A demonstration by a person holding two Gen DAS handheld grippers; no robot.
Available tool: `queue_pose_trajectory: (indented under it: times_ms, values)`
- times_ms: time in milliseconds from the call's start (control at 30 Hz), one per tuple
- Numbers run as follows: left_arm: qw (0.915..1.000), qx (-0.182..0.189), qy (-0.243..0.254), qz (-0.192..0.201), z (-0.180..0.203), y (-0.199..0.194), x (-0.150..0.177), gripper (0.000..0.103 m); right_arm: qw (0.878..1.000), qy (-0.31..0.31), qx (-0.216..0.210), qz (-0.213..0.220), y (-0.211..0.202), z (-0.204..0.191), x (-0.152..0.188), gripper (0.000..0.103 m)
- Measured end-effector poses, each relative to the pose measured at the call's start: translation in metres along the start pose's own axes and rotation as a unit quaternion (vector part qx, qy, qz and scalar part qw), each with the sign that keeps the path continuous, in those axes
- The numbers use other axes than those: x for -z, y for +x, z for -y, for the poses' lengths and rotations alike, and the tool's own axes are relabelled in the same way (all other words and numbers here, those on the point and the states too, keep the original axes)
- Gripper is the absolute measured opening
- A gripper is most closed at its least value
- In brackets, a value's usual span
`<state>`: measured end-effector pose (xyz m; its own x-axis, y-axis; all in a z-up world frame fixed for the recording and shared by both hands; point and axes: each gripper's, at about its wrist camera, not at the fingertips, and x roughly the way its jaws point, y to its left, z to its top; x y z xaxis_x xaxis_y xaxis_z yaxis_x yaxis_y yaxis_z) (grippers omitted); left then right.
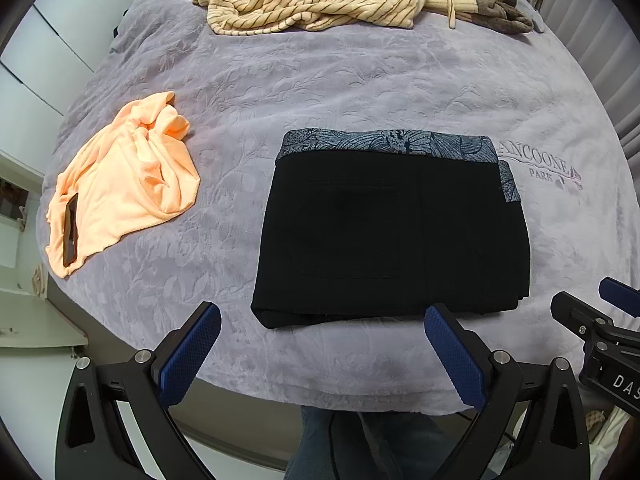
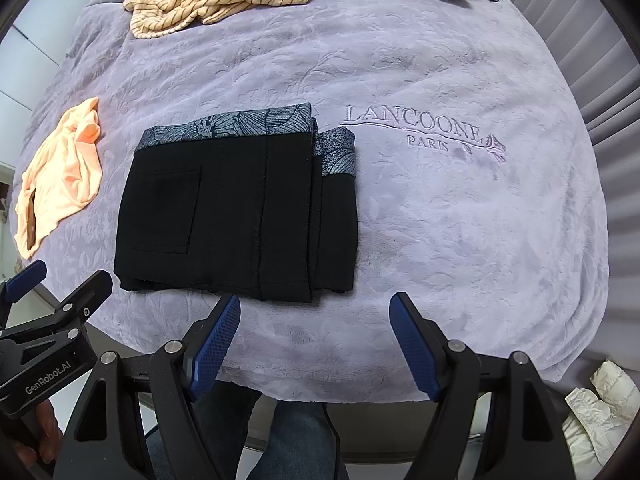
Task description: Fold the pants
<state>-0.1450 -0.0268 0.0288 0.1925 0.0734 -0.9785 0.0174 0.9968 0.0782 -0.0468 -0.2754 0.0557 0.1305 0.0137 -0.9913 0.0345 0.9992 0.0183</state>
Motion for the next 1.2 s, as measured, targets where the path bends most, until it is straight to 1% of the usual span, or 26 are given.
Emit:
queue_pose_trajectory:
  times_ms: [1200]
  values:
    - [0.9999, -0.002, 0.011, 0.007, 0.0024, 0.0022, -0.0028, 0.102, 1.0, -0.009, 0.002, -0.006, 0.0072, -0.0038, -0.0009, 0.08]
